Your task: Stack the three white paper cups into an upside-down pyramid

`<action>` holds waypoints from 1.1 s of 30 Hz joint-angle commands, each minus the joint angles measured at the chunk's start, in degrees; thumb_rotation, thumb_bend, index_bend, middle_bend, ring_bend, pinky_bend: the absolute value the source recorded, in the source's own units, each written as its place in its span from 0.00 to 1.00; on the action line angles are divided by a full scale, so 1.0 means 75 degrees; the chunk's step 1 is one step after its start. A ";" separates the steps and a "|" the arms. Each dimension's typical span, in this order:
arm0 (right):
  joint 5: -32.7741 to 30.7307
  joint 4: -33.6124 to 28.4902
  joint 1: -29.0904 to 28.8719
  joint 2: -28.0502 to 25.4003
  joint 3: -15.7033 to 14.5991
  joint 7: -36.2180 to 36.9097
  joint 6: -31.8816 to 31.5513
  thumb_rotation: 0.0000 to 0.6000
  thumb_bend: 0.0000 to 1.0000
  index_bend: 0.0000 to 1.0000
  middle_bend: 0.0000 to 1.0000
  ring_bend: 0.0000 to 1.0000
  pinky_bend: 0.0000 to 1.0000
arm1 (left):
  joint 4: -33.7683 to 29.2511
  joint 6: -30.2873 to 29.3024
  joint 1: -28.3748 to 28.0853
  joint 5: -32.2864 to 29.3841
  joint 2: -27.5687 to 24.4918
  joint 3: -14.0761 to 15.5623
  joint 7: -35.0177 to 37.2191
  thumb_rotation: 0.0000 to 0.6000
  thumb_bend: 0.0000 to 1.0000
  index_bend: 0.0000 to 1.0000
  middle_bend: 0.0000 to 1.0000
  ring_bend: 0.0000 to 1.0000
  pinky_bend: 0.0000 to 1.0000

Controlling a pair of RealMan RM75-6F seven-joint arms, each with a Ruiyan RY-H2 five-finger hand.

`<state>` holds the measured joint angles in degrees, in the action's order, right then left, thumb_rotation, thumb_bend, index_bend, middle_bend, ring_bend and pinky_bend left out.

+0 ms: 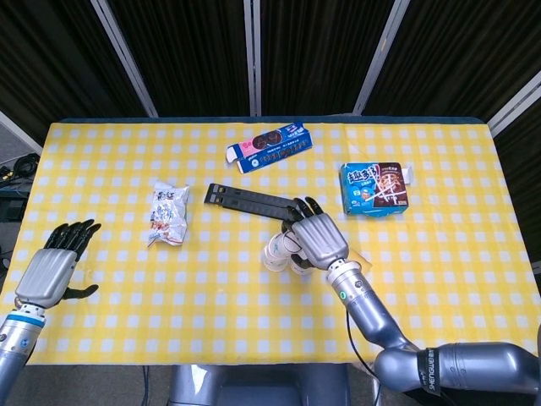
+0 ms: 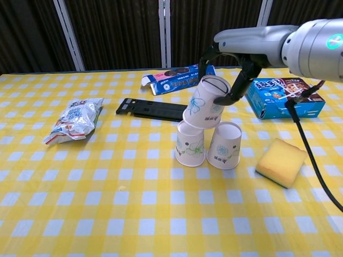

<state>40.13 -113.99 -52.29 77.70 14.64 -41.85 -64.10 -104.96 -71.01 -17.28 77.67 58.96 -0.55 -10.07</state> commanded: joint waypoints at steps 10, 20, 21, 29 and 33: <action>-0.0395 -0.0464 -0.0109 -0.0228 -0.0316 -0.0464 -0.0297 1.00 0.25 0.49 0.15 0.00 0.06 | -0.0069 -0.0081 0.0082 0.0163 -0.0084 0.0027 0.0058 1.00 0.15 0.00 0.00 0.00 0.00; -0.0302 -0.0217 -0.0151 -0.0012 -0.0385 -0.0215 -0.0324 1.00 0.24 0.47 0.12 0.00 0.06 | -0.0062 -0.0010 0.0087 0.0207 -0.0147 0.0024 0.0129 1.00 0.15 0.00 0.00 0.00 0.00; -0.0259 -0.0192 -0.0148 0.0008 -0.0379 -0.0178 -0.0339 1.00 0.23 0.46 0.11 0.00 0.05 | -0.0062 -0.0007 0.0088 0.0212 -0.0149 0.0024 0.0138 1.00 0.16 0.00 0.00 0.00 0.00; -0.0188 -0.0189 -0.0153 0.0014 -0.0501 -0.0228 -0.0460 1.00 0.15 0.15 0.00 0.00 0.00 | -0.0043 -0.0002 0.0106 0.0272 -0.0182 0.0013 0.0246 1.00 0.15 0.00 0.00 0.00 0.00; -0.0260 -0.0390 -0.0165 -0.0080 -0.0528 -0.0392 -0.0636 1.00 0.14 0.09 0.00 0.00 0.00 | -0.0027 0.0003 0.0113 0.0328 -0.0183 0.0021 0.0288 1.00 0.16 0.00 0.00 0.00 0.00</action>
<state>38.36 -116.49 -53.49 77.36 10.77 -44.43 -68.50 -105.17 -71.00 -16.44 80.11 57.59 -0.39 -7.91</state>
